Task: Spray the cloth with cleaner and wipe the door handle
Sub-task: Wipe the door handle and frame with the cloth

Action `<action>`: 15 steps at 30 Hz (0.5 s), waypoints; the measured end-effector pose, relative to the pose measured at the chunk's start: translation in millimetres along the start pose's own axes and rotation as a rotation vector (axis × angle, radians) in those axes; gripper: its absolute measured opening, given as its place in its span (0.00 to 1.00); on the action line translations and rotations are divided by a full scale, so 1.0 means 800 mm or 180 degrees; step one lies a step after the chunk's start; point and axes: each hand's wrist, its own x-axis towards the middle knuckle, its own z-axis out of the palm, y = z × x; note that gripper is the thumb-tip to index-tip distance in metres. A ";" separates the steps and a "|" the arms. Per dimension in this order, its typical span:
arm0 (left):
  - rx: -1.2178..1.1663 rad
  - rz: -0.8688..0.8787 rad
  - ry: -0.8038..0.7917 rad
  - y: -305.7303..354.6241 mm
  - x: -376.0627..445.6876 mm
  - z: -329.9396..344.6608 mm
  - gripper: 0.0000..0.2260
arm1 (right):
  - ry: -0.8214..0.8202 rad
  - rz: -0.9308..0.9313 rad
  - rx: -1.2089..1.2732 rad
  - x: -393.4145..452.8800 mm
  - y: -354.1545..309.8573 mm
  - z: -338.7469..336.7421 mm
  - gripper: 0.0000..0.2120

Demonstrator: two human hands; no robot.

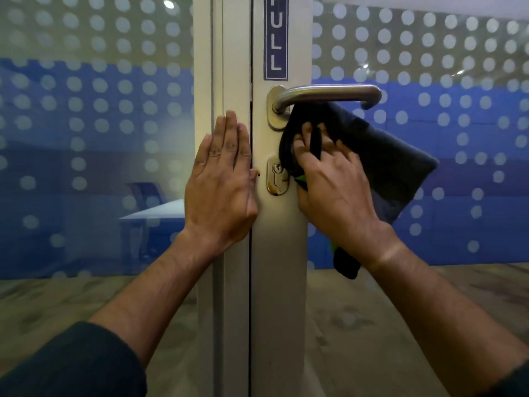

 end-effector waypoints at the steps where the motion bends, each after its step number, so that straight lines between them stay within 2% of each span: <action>1: 0.0002 -0.0007 0.0012 0.000 0.000 0.000 0.29 | 0.0011 0.0010 -0.0005 -0.001 -0.001 0.001 0.28; 9: -0.0061 -0.0106 0.0017 0.004 -0.003 0.001 0.29 | -0.0085 -0.0066 0.0165 -0.050 -0.006 0.013 0.29; 15: -0.0096 -0.0135 0.0033 0.005 -0.005 0.002 0.29 | 0.0071 0.0016 0.0162 -0.009 -0.004 0.004 0.28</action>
